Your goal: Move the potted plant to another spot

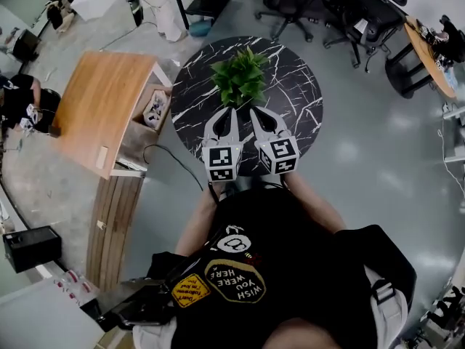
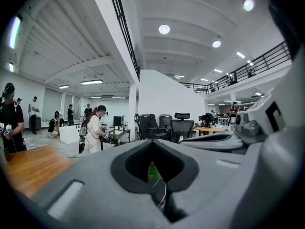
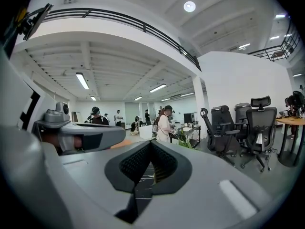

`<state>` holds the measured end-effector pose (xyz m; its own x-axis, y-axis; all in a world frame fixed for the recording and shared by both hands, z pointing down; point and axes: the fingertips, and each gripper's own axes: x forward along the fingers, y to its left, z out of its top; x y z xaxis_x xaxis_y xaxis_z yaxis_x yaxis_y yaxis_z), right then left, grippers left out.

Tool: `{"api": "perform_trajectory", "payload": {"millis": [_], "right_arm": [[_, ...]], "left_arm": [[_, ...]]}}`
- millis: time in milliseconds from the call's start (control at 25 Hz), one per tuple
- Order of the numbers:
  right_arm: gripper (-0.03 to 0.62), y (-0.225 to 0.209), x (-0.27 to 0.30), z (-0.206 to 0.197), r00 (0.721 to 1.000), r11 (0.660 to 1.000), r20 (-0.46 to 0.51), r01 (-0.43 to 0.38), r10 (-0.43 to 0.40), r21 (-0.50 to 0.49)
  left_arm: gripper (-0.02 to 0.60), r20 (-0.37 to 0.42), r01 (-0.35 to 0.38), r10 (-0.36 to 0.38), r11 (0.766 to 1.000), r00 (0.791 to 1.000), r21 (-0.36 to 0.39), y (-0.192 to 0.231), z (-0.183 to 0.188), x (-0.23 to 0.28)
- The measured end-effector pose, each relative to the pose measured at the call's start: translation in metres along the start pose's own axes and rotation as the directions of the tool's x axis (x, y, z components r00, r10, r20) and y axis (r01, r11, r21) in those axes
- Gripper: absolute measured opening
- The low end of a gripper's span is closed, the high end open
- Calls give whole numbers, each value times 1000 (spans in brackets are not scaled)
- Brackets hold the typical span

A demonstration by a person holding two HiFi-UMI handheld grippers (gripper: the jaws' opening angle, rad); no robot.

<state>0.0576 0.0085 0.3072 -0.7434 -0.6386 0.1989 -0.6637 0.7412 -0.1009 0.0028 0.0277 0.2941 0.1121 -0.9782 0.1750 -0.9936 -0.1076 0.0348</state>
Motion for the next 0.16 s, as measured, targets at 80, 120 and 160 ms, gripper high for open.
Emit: {"api": "perform_trajectory", "payload": {"millis": [80, 120, 160], "right_arm": [[2, -1, -1, 2, 1000, 1000, 0, -3, 3, 5], [2, -1, -1, 3, 1000, 1000, 1, -5, 5, 7], [2, -1, -1, 5, 1000, 1000, 2, -7, 7, 9]], "left_arm": [[2, -7, 4, -4, 1000, 1000, 6, -2, 2, 0], [2, -11, 6, -6, 1000, 1000, 11, -3, 3, 0], [3, -15, 8, -8, 1000, 1000, 15, -4, 5, 0]]}}
